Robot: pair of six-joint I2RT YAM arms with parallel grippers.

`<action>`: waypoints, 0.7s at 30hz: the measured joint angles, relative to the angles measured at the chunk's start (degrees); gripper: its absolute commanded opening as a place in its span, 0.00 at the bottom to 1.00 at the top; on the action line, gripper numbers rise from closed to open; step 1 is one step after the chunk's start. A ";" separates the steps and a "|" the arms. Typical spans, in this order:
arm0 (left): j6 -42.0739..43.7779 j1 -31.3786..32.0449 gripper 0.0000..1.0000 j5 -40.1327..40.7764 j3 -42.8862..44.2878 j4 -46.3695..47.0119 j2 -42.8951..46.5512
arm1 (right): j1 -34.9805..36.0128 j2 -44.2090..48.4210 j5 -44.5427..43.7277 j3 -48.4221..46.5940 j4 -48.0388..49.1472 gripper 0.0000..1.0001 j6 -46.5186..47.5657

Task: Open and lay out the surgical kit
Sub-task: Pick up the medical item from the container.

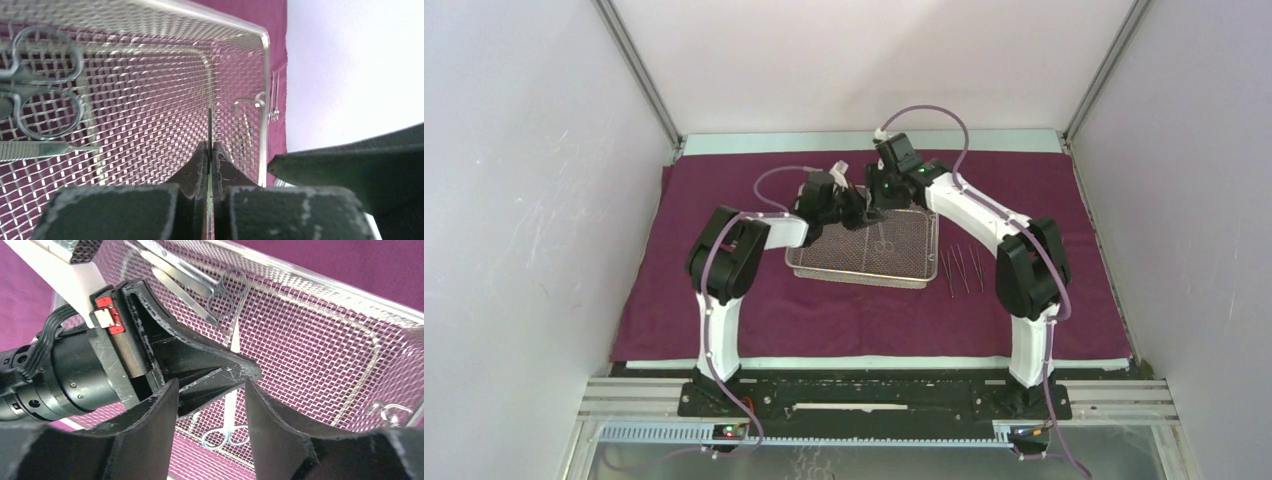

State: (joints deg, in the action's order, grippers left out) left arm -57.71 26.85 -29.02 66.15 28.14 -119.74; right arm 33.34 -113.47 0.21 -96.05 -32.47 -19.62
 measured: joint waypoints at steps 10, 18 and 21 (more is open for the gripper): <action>12.81 -3.58 0.00 1.46 8.70 -24.28 14.67 | -3.28 8.96 0.09 -1.09 -1.55 0.68 -0.48; 22.82 -11.10 0.00 16.26 8.66 -51.60 29.97 | -3.58 12.90 0.79 2.69 -0.63 0.71 -0.87; 26.29 -13.05 0.00 27.52 8.68 -61.59 35.36 | -3.58 13.09 1.38 4.20 -0.50 0.72 -1.25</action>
State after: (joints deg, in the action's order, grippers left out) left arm -31.42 13.80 -1.50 74.83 -33.45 -84.38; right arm 29.76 -100.38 1.58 -91.85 -32.97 -20.86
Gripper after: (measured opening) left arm 0.022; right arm 0.710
